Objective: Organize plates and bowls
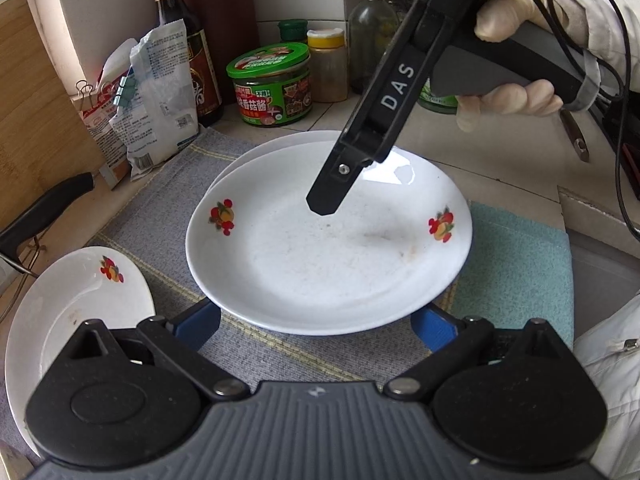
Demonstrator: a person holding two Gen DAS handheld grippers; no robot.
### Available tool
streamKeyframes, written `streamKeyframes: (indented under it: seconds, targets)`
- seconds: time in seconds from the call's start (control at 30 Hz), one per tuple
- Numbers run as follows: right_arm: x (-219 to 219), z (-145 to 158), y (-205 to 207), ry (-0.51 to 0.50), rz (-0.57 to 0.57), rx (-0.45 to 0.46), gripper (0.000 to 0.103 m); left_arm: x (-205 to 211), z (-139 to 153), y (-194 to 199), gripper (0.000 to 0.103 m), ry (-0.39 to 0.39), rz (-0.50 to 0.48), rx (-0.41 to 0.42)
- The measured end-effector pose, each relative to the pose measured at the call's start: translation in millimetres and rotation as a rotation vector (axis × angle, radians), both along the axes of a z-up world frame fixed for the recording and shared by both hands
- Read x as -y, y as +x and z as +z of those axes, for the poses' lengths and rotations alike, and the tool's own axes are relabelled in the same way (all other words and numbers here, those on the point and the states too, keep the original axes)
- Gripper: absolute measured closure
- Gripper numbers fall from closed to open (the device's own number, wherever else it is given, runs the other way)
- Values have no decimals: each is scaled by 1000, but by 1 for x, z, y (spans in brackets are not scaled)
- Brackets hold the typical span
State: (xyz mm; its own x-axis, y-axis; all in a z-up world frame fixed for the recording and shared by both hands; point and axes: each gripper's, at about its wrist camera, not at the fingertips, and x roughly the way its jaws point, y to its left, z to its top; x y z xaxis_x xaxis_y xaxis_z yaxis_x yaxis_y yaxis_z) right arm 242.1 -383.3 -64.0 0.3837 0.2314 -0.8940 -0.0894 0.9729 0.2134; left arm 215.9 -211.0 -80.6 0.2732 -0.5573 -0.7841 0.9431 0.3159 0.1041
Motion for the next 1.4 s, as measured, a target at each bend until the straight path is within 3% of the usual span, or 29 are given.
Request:
streamKeyframes:
  seconds: [0.33, 0.63, 0.83, 1.2, 1.3, 1.4]
  targets:
    - [4, 3, -5, -2, -16, 12, 0, -4, 2, -1, 3, -7, -7, 16]
    - [-10, 24, -20, -158, 0, 119, 0, -10, 6, -1, 2, -45, 50, -1]
    - [-28, 38, -30, -213, -5, 224, 0, -32, 18, -9, 2, -114, 222, 12]
    - [-105, 40, -42, -251, 3, 384, 0, -114, 44, -17, 1, -201, 686, 89]
    - [-131, 36, -50, -223, -17, 410, 0, -136, 46, -17, 1, -213, 751, 86]
    - [-151, 31, -58, -171, -36, 421, 0, -152, 43, -20, 1, -202, 749, 79]
